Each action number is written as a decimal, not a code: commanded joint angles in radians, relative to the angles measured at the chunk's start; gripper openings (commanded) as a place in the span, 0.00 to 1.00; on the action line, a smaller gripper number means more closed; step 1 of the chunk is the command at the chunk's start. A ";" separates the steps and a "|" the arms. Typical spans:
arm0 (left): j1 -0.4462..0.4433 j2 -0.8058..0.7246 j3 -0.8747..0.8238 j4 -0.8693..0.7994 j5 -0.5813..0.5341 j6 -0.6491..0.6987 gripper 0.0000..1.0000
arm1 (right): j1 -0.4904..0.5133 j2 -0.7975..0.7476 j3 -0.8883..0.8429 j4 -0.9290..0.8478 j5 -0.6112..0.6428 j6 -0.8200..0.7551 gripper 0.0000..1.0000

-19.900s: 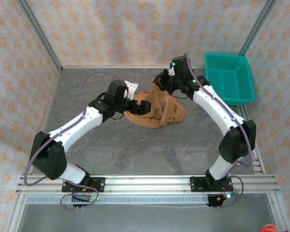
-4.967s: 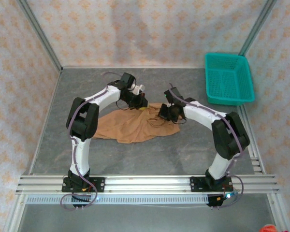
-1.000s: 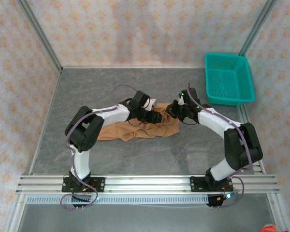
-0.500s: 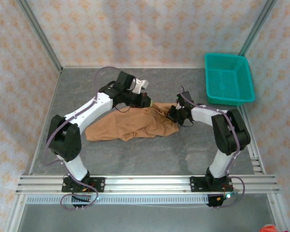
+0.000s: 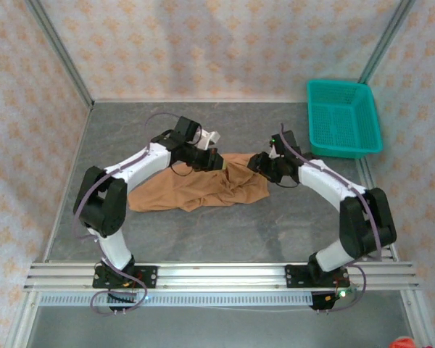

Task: Fold the inside-out t-shirt

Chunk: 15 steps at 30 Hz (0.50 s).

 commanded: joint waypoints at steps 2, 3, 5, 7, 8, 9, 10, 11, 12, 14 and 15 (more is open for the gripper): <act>-0.008 0.012 0.007 0.035 0.018 -0.002 0.00 | 0.075 -0.031 -0.007 0.012 0.008 0.039 0.60; -0.009 0.013 0.007 0.034 0.017 -0.003 0.00 | 0.088 -0.032 -0.019 0.038 0.001 0.052 0.62; -0.009 0.013 0.007 0.035 0.015 -0.010 0.00 | 0.121 -0.036 -0.046 0.093 -0.009 0.074 0.64; -0.009 0.014 0.007 0.039 0.010 -0.020 0.00 | 0.152 -0.039 -0.065 0.133 -0.004 0.075 0.65; -0.007 0.014 0.005 0.044 0.009 -0.026 0.00 | 0.165 -0.039 -0.073 0.146 0.001 0.070 0.66; -0.008 0.016 0.004 0.052 0.008 -0.035 0.00 | 0.178 -0.041 -0.083 0.161 0.006 0.063 0.66; -0.008 0.019 0.003 0.059 0.008 -0.043 0.00 | 0.184 -0.043 -0.090 0.172 0.012 0.057 0.67; -0.008 0.021 0.002 0.067 0.010 -0.050 0.00 | 0.190 -0.044 -0.099 0.181 0.015 0.050 0.67; -0.008 0.024 0.003 0.074 0.013 -0.057 0.00 | 0.195 -0.047 -0.111 0.197 0.023 0.044 0.69; -0.009 0.029 0.004 0.083 0.015 -0.068 0.00 | 0.199 -0.043 -0.137 0.244 0.037 0.041 0.71; -0.009 0.032 0.006 0.084 0.015 -0.070 0.00 | 0.199 -0.035 -0.148 0.272 0.046 0.041 0.73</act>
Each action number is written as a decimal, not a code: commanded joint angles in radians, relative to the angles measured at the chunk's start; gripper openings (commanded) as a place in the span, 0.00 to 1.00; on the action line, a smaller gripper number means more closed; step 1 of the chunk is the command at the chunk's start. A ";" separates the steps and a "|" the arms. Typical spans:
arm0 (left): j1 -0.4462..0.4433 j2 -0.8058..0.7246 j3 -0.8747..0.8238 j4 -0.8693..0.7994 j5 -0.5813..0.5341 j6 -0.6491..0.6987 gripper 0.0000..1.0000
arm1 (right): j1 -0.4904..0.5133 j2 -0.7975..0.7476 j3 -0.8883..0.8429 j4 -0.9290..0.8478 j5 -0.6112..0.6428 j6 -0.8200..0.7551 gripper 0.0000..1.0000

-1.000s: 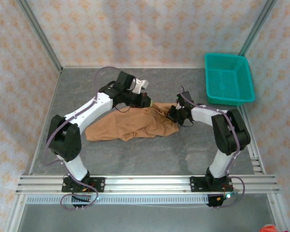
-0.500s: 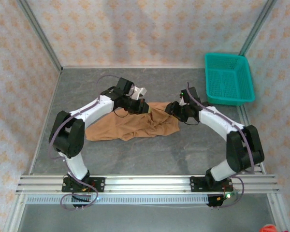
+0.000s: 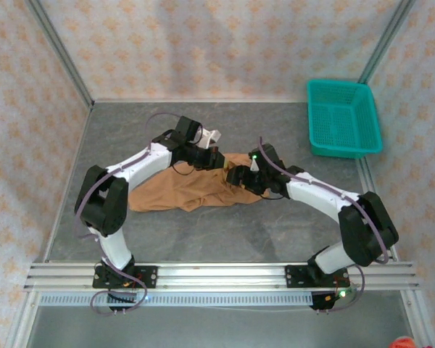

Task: Fold the inside-out t-shirt

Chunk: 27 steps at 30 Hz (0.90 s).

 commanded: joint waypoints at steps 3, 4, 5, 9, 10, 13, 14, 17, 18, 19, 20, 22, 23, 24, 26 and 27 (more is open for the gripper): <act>-0.005 0.024 0.011 0.036 0.015 -0.037 0.00 | 0.006 0.051 -0.032 0.180 0.049 0.003 0.75; -0.004 0.027 0.013 0.036 0.015 -0.043 0.00 | 0.007 0.081 -0.025 0.210 0.051 0.012 0.75; -0.002 0.028 0.014 0.036 0.014 -0.050 0.00 | 0.008 0.111 -0.017 0.242 0.053 0.022 0.75; 0.007 0.030 0.013 0.044 0.008 -0.089 0.00 | 0.013 0.199 0.024 0.344 0.064 0.066 0.72; 0.009 0.029 0.013 0.045 0.004 -0.099 0.00 | 0.013 0.218 0.032 0.361 0.076 0.076 0.67; 0.017 0.022 0.008 0.053 -0.001 -0.119 0.00 | 0.013 0.255 0.056 0.383 0.111 0.094 0.24; 0.022 0.016 0.006 0.052 -0.007 -0.140 0.00 | 0.012 0.255 0.059 0.382 0.117 0.099 0.09; 0.062 -0.025 -0.008 -0.006 -0.071 -0.149 0.05 | 0.003 0.203 0.055 0.321 0.138 0.091 0.00; 0.080 -0.051 -0.023 -0.020 -0.097 -0.150 0.11 | -0.004 0.176 0.053 0.290 0.144 0.081 0.00; 0.110 -0.086 -0.044 -0.040 -0.136 -0.153 0.25 | -0.014 0.141 0.052 0.246 0.157 0.066 0.00; 0.143 -0.126 -0.065 -0.069 -0.182 -0.156 0.42 | -0.029 0.102 0.050 0.196 0.170 0.048 0.00; 0.211 -0.211 -0.117 -0.126 -0.287 -0.160 0.52 | -0.069 0.028 0.047 0.114 0.195 0.018 0.00; 0.246 -0.265 -0.152 -0.153 -0.350 -0.163 0.55 | -0.098 -0.012 0.047 0.066 0.205 0.004 0.00; 0.276 -0.308 -0.189 -0.166 -0.391 -0.169 0.56 | -0.127 -0.046 0.049 0.030 0.211 -0.008 0.00; 0.339 -0.412 -0.269 -0.215 -0.510 -0.183 0.56 | -0.194 -0.115 0.056 -0.042 0.231 -0.035 0.00; 0.367 -0.445 -0.301 -0.234 -0.549 -0.183 0.56 | -0.218 -0.138 0.059 -0.068 0.237 -0.047 0.00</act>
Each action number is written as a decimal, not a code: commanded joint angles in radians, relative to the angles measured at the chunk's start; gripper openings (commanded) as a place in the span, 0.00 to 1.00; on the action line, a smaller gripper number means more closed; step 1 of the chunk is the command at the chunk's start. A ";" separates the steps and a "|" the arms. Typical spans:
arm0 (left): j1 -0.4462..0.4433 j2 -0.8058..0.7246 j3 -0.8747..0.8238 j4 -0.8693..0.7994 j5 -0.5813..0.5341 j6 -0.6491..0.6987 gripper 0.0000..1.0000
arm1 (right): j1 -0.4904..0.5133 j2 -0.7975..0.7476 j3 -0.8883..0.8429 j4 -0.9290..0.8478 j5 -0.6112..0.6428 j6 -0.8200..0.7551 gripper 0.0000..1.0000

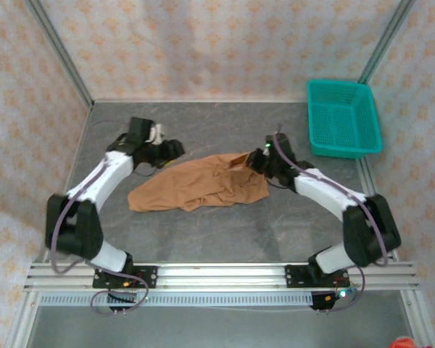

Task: Fold the inside-out t-shirt

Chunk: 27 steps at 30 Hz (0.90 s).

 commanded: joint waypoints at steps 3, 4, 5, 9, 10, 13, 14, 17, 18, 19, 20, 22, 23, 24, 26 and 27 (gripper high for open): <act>0.131 -0.149 -0.172 -0.137 -0.247 -0.037 0.53 | -0.113 -0.105 0.045 -0.205 0.060 -0.095 0.00; 0.152 -0.148 -0.191 -0.145 -0.250 -0.037 0.52 | -0.121 -0.106 0.053 -0.217 0.056 -0.102 0.00; 0.164 -0.136 -0.200 -0.155 -0.256 -0.033 0.49 | -0.121 -0.104 0.055 -0.222 0.053 -0.103 0.00; 0.176 -0.087 -0.237 -0.156 -0.270 -0.029 0.46 | -0.122 -0.090 0.050 -0.212 0.049 -0.090 0.00; 0.176 -0.080 -0.252 -0.139 -0.261 -0.035 0.45 | -0.121 -0.086 0.049 -0.208 0.046 -0.087 0.00; 0.176 -0.080 -0.290 -0.117 -0.226 -0.052 0.42 | -0.126 -0.069 0.052 -0.207 0.045 -0.089 0.00; 0.176 -0.088 -0.304 -0.119 -0.223 -0.055 0.42 | -0.127 -0.065 0.052 -0.209 0.043 -0.090 0.00; 0.173 -0.147 -0.340 -0.160 -0.227 -0.055 0.43 | -0.133 -0.049 0.054 -0.206 0.034 -0.088 0.00; 0.173 -0.171 -0.347 -0.182 -0.237 -0.054 0.45 | -0.135 -0.045 0.054 -0.202 0.034 -0.087 0.00; 0.171 -0.199 -0.356 -0.210 -0.255 -0.052 0.48 | -0.135 -0.039 0.055 -0.198 0.030 -0.085 0.00; 0.171 -0.225 -0.362 -0.238 -0.272 -0.048 0.51 | -0.137 -0.033 0.056 -0.195 0.026 -0.082 0.00; 0.170 -0.259 -0.374 -0.275 -0.302 -0.050 0.52 | -0.136 -0.020 0.058 -0.185 0.018 -0.076 0.00; 0.169 -0.273 -0.388 -0.273 -0.305 -0.054 0.52 | -0.136 -0.014 0.058 -0.178 0.013 -0.072 0.00; 0.168 -0.282 -0.404 -0.259 -0.297 -0.060 0.53 | -0.136 -0.007 0.060 -0.175 0.010 -0.069 0.00; 0.164 -0.288 -0.442 -0.216 -0.273 -0.081 0.52 | -0.137 0.007 0.066 -0.168 0.001 -0.060 0.00; 0.157 -0.286 -0.458 -0.195 -0.258 -0.089 0.52 | -0.137 0.011 0.069 -0.166 -0.005 -0.058 0.00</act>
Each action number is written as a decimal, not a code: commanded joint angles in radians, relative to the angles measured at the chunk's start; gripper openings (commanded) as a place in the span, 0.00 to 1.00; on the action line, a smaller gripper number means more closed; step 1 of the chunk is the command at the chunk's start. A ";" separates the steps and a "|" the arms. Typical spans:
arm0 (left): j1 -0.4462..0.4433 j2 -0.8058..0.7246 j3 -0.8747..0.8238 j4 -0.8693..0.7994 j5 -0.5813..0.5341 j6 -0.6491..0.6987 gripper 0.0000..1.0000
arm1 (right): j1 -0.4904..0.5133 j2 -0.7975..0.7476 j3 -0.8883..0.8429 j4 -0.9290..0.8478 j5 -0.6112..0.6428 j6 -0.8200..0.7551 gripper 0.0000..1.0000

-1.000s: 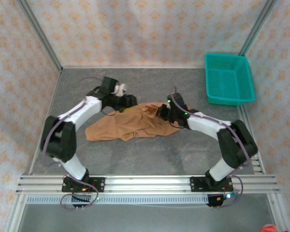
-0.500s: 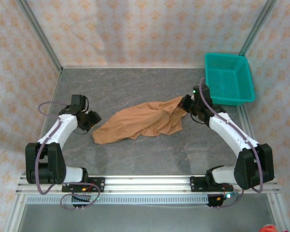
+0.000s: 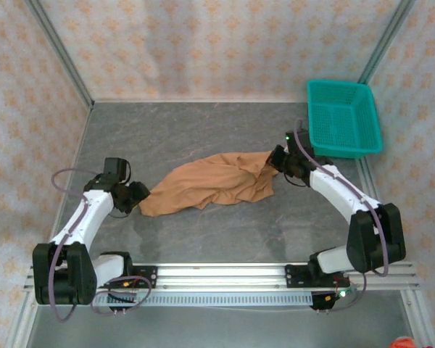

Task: Fold the inside-out t-shirt

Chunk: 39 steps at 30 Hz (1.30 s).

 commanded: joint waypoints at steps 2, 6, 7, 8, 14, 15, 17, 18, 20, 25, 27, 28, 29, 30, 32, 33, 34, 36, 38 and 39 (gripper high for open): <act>-0.036 0.010 -0.071 0.033 -0.003 -0.045 0.52 | -0.008 0.023 0.037 0.024 -0.023 0.012 0.00; -0.075 0.059 -0.094 0.082 -0.010 -0.061 0.50 | -0.007 0.029 0.046 0.019 -0.022 0.008 0.00; -0.077 0.075 -0.097 0.098 -0.011 -0.064 0.48 | -0.007 0.032 0.049 0.018 -0.021 0.007 0.00; -0.077 0.091 -0.098 0.114 -0.013 -0.066 0.46 | -0.007 0.031 0.051 0.017 -0.023 0.007 0.00; -0.079 0.160 -0.063 0.130 -0.058 -0.044 0.27 | -0.009 0.018 0.067 -0.006 -0.023 0.001 0.00; -0.079 0.161 -0.057 0.120 -0.069 -0.038 0.17 | -0.009 0.012 0.069 -0.009 -0.022 0.000 0.00; -0.079 0.147 -0.036 0.088 -0.089 -0.031 0.00 | -0.011 0.007 0.076 -0.018 -0.023 -0.004 0.00; -0.079 0.134 -0.013 0.061 -0.095 -0.026 0.00 | -0.013 0.002 0.081 -0.024 -0.023 -0.005 0.00; -0.079 0.108 0.057 -0.011 -0.119 -0.002 0.00 | -0.017 -0.001 0.102 -0.043 -0.022 -0.008 0.00; -0.072 0.089 0.426 -0.237 -0.260 0.091 0.00 | -0.055 0.020 0.301 -0.171 -0.002 -0.053 0.00; -0.047 0.105 0.601 -0.296 -0.299 0.131 0.00 | -0.085 0.026 0.433 -0.227 0.000 -0.071 0.00; -0.024 0.120 0.690 -0.317 -0.303 0.141 0.00 | -0.097 0.029 0.498 -0.253 0.000 -0.077 0.00; -0.003 0.131 0.777 -0.335 -0.300 0.147 0.00 | -0.110 0.031 0.577 -0.283 0.001 -0.085 0.00; 0.022 0.147 0.872 -0.356 -0.295 0.148 0.00 | -0.119 0.034 0.654 -0.313 0.004 -0.093 0.00; 0.058 0.169 1.035 -0.385 -0.282 0.148 0.00 | -0.126 0.036 0.776 -0.366 0.015 -0.110 0.00; 0.071 0.176 1.114 -0.394 -0.275 0.149 0.00 | -0.125 0.032 0.838 -0.391 0.022 -0.125 0.00; 0.082 0.178 1.178 -0.395 -0.262 0.145 0.00 | -0.125 0.029 0.890 -0.418 0.027 -0.134 0.00; 0.092 0.166 1.253 -0.370 -0.237 0.145 0.00 | -0.126 0.015 0.959 -0.458 0.019 -0.142 0.00; 0.094 0.136 1.292 -0.327 -0.211 0.146 0.00 | -0.125 -0.014 0.989 -0.473 -0.006 -0.143 0.00; 0.094 0.117 1.309 -0.307 -0.192 0.151 0.00 | -0.125 -0.039 0.995 -0.476 -0.019 -0.138 0.00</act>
